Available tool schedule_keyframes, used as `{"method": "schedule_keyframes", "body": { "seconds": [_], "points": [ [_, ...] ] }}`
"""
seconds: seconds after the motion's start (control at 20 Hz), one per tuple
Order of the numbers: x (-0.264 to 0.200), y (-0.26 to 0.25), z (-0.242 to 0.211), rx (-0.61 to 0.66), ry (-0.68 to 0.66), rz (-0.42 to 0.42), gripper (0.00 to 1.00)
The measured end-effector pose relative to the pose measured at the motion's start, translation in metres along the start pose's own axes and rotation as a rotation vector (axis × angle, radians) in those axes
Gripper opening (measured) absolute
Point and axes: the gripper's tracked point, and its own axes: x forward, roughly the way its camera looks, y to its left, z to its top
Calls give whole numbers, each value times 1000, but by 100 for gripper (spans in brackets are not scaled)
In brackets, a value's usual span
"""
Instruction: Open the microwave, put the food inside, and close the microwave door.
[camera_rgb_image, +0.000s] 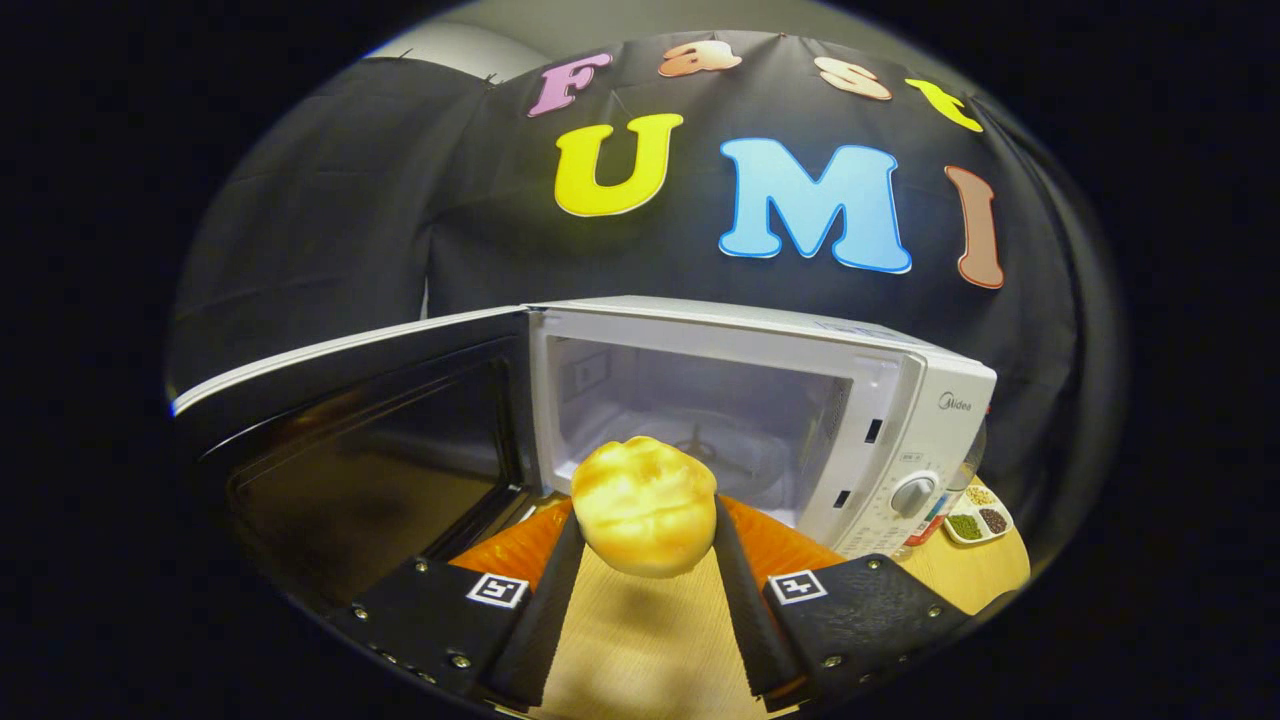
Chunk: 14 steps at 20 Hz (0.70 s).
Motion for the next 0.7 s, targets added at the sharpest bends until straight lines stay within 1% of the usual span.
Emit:
{"method": "schedule_keyframes", "body": {
  "seconds": [0.15,0.25,0.35,0.55,0.7],
  "points": [
    [40,-5,-3,27,28,-40,73],
    [68,-11,-9,15,55,-72,73],
    [95,-24,-14,-17,75,-138,73],
    [137,-26,-27,65,117,-155,73],
    [155,-30,-23,82,99,-184,73]
  ]
}}
